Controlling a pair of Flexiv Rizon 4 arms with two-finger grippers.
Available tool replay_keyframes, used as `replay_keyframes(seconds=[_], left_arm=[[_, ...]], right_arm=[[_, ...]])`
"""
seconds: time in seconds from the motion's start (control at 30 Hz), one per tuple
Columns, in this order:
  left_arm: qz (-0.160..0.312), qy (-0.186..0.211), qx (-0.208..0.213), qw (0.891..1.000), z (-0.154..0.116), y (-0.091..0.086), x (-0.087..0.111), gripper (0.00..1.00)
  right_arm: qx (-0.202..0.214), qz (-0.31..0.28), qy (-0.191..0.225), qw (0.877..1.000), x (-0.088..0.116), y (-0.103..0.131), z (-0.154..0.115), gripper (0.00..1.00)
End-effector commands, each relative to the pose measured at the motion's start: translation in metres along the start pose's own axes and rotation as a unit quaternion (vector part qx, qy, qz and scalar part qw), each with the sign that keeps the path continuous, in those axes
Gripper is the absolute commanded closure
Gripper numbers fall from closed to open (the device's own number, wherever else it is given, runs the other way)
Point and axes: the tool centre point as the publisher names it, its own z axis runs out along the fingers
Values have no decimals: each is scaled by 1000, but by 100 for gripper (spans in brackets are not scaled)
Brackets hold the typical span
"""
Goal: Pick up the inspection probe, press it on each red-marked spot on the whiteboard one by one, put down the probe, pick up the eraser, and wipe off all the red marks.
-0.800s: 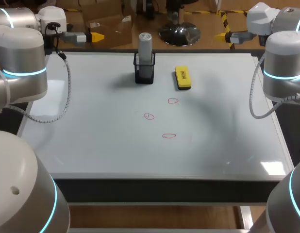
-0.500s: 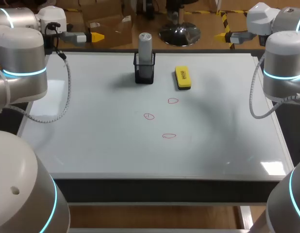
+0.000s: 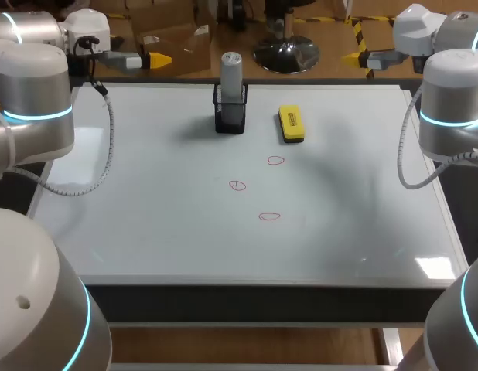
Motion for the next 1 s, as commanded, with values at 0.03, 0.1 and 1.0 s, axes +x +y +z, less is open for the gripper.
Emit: replay_keyframes(seconds=[0.03, 0.1, 1.0], left_arm=[[11, 50, 23, 998, -1, 2, -1, 0], [21, 75, 29, 997, 2, 2, 4, 0], [77, 309, 55, 946, 58, 15, 79, 0]], right_arm=[[1, 0, 0, 1000, -1, 0, 0, 0], [1, 0, 0, 1000, -1, 0, 0, 0], [1, 0, 0, 1000, -1, 0, 0, 0]])
